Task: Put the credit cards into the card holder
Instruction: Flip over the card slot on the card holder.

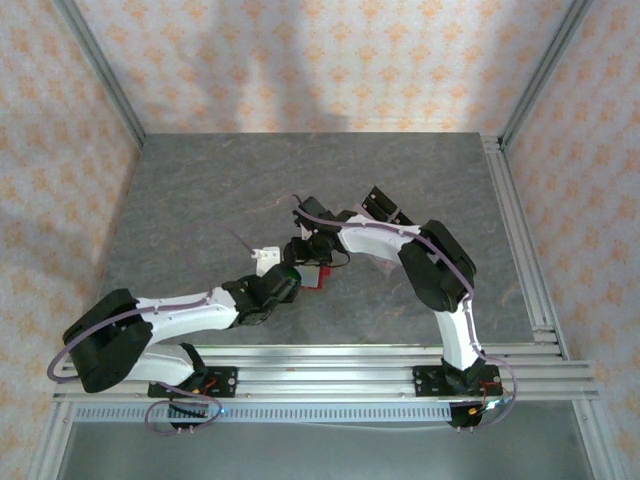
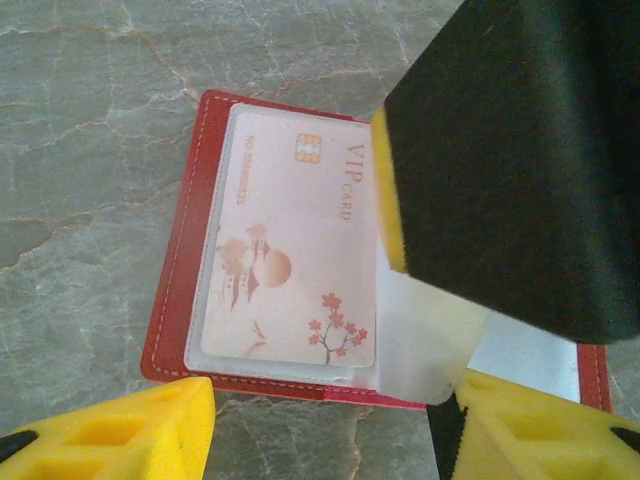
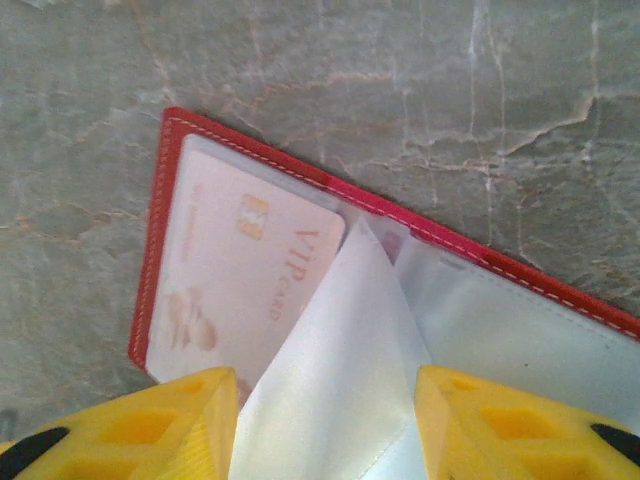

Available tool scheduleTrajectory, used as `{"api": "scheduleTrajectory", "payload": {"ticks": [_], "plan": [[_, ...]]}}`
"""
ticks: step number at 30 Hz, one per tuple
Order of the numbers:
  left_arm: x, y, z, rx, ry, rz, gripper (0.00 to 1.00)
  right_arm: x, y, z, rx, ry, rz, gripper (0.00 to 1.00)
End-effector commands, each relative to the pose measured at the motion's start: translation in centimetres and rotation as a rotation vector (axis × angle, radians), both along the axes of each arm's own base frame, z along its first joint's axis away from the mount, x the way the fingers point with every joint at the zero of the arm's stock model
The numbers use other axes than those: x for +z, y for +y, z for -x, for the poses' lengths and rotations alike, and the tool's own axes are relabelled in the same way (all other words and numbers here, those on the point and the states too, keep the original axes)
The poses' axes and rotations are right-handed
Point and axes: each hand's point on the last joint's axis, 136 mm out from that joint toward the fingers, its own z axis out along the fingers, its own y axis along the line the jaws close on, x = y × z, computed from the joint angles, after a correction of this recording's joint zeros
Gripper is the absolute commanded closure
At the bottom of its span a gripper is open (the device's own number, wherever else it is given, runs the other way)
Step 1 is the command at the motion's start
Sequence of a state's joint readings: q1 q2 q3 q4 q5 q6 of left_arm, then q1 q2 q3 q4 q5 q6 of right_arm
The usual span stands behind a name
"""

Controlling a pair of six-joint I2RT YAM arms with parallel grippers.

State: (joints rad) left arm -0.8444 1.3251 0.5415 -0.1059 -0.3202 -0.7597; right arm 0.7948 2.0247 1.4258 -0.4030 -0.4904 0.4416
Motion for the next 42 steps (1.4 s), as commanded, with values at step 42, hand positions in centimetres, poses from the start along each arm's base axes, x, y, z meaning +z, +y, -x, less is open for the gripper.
{"api": "scheduleTrajectory", "payload": {"ticks": [42], "plan": [[3.7, 7.0, -1.2, 0.162, -0.001, -0.111, 0.36, 7.0, -13.4, -1.4, -0.099, -0.205, 0.275, 0.53]]}}
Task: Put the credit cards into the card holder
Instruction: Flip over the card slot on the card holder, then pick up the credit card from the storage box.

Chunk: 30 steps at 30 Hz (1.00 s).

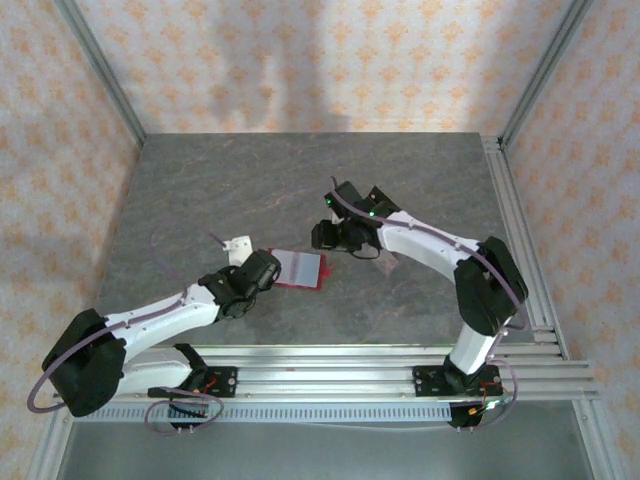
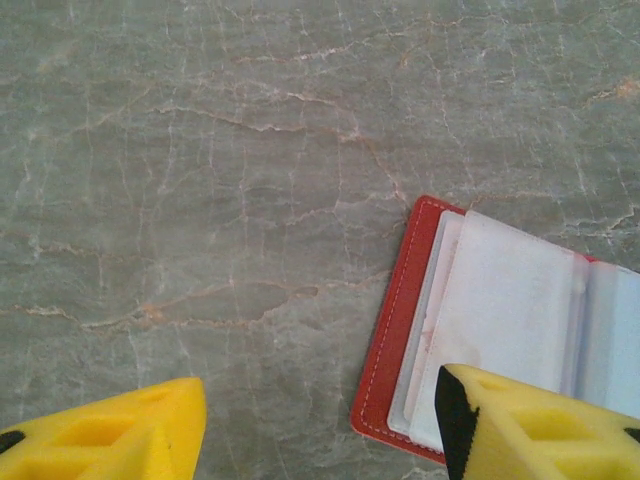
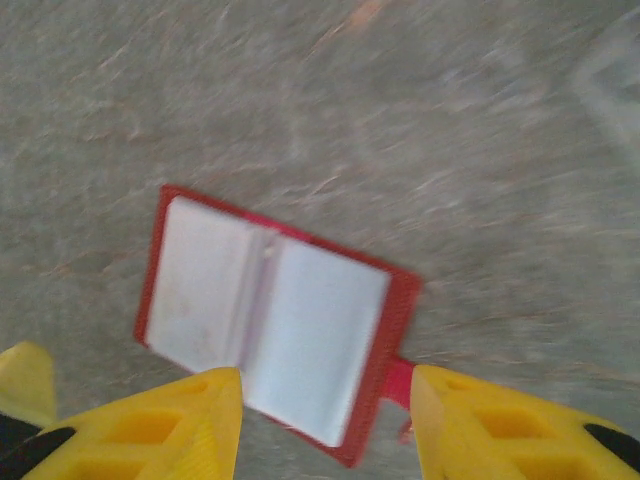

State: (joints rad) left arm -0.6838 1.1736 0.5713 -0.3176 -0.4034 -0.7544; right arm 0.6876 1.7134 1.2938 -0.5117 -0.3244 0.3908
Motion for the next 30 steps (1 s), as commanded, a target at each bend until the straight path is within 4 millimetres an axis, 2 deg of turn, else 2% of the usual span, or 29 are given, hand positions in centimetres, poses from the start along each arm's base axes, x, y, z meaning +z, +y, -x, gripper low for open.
{"api": "scheduleTrajectory", "payload": {"ticks": [1, 4, 7, 14, 22, 30], "plan": [[0.6, -0.1, -0.4, -0.045, 0.035, -0.035, 0.36, -0.2, -6.0, 0.6, 0.029, -0.012, 0.251, 0.53], [0.4, -0.2, -0.8, -0.054, 0.053, -0.038, 0.35, -0.5, -9.5, 0.6, 0.015, -0.012, 0.365, 0.54], [0.0, -0.2, -1.1, -0.059, 0.077, -0.044, 0.34, -0.8, -11.5, 0.7, 0.016, -0.008, 0.436, 0.55], [0.0, -0.5, -1.8, -0.064, 0.093, -0.043, 0.32, -1.1, -12.6, 0.0, 0.052, -0.008, 0.528, 0.64], [-0.1, -0.7, -2.0, -0.072, 0.104, -0.039, 0.31, -2.9, -14.3, 1.2, 0.069, 0.04, 0.611, 0.64], [-0.2, -0.6, -1.9, -0.071, 0.107, -0.039, 0.31, -4.8, -14.4, 1.4, 0.082, 0.079, 0.625, 0.65]]}}
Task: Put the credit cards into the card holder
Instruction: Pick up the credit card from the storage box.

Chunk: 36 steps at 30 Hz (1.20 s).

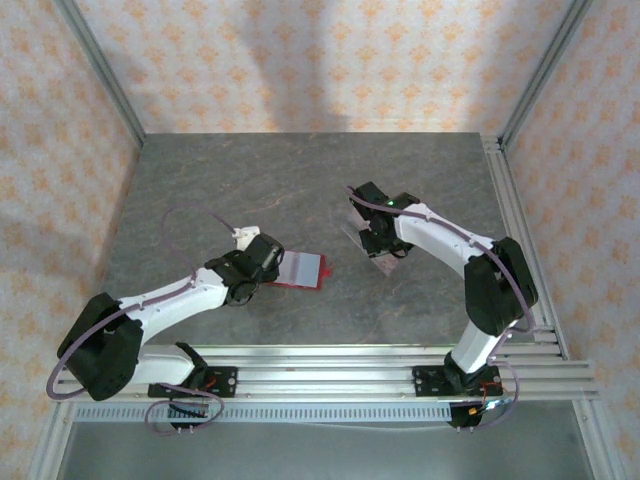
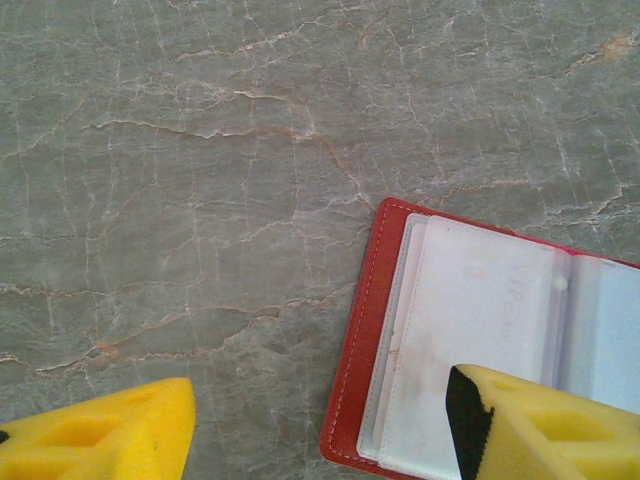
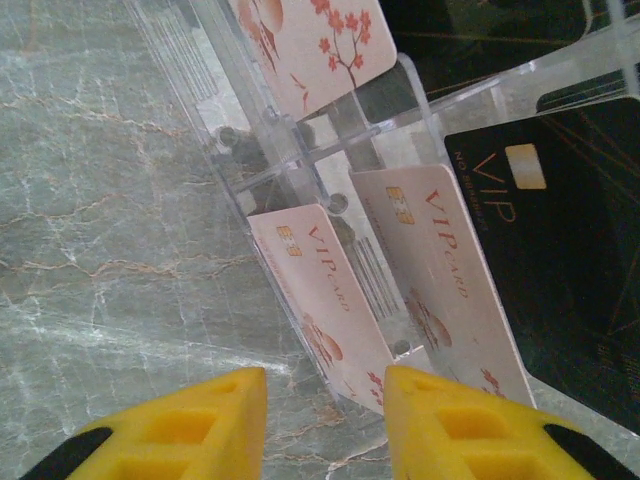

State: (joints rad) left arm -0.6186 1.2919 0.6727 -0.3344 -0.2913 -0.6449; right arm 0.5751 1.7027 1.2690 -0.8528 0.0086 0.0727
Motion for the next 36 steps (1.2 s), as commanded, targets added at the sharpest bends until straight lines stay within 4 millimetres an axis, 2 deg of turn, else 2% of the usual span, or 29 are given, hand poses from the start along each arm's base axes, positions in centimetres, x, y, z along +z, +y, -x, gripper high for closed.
{"api": "scheduleTrajectory", "payload": {"ticks": [1, 10, 20, 27, 36], "plan": [[0.4, 0.5, -0.1, 0.004, 0.005, -0.022, 0.31, -1.7, -1.2, 0.5, 0.008, 0.044, 0.074, 0.65], [0.2, 0.4, -0.2, 0.006, 0.009, -0.019, 0.31, -2.7, -1.7, 0.3, 0.01, 0.051, 0.113, 0.66], [-0.1, 0.0, -0.4, 0.004, 0.014, -0.006, 0.31, -0.8, -2.2, -0.5, 0.012, -0.001, 0.125, 0.67], [-0.2, 0.0, -0.3, 0.005, 0.016, -0.004, 0.31, -2.0, -2.4, -0.5, 0.016, 0.029, 0.142, 0.67], [-0.2, 0.1, -0.4, 0.007, 0.016, -0.005, 0.32, -3.2, -1.7, -0.1, 0.024, 0.071, 0.108, 0.7]]}}
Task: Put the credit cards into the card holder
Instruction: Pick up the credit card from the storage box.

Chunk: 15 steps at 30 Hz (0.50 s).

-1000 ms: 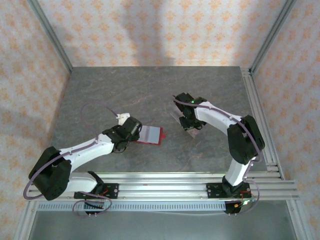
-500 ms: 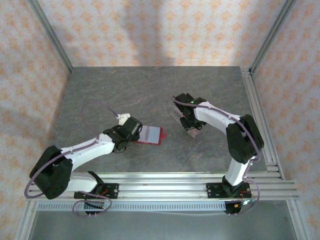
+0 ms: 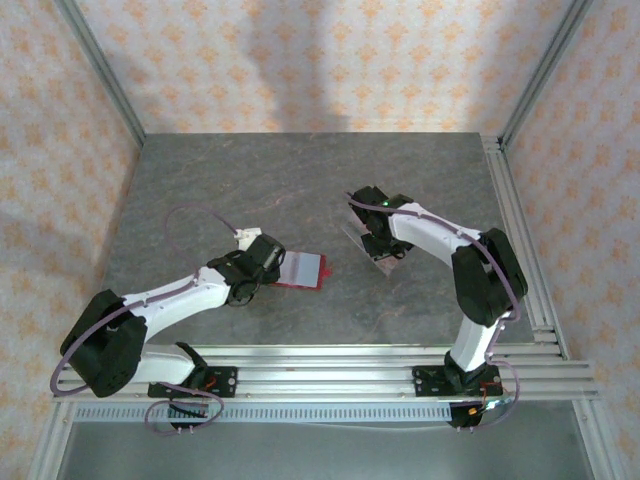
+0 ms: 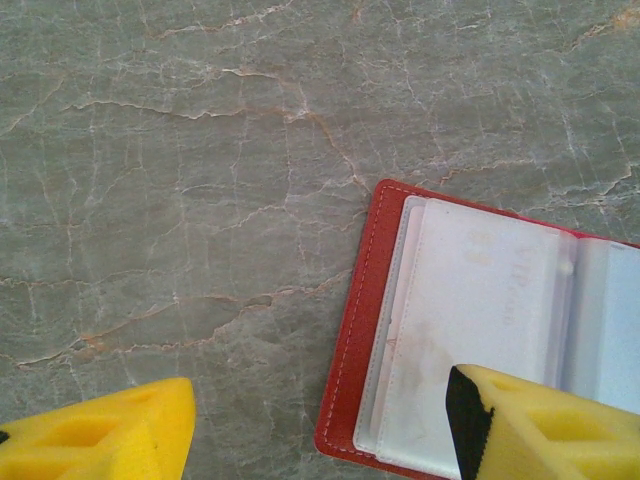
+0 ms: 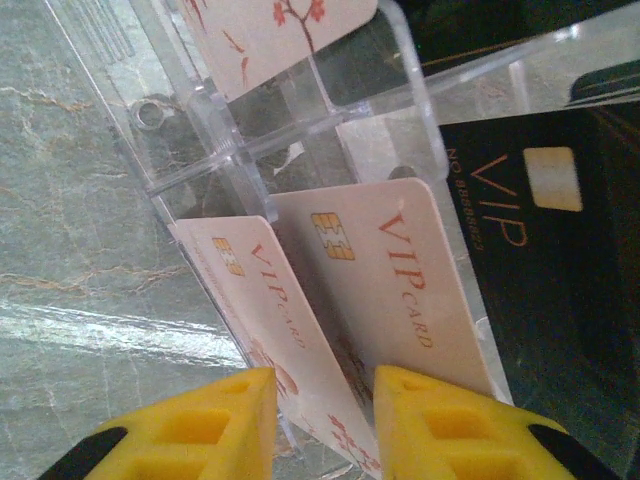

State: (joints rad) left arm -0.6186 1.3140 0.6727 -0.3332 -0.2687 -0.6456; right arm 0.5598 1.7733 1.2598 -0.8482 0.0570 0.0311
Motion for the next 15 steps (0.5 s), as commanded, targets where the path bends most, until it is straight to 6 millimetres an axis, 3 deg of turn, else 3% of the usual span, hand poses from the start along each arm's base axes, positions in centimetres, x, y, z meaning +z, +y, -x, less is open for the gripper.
{"api": "scheduleTrajectory", "payload": {"ticks": [1, 15], "plan": [[0.48, 0.34, -0.52, 0.018, -0.012, -0.01, 0.31, -0.89, -0.29, 0.28, 0.007, 0.032, 0.014, 0.7], [0.46, 0.28, -0.59, 0.02, -0.014, -0.008, 0.32, -0.63, 0.36, 0.41, 0.014, 0.042, -0.022, 0.84]]}}
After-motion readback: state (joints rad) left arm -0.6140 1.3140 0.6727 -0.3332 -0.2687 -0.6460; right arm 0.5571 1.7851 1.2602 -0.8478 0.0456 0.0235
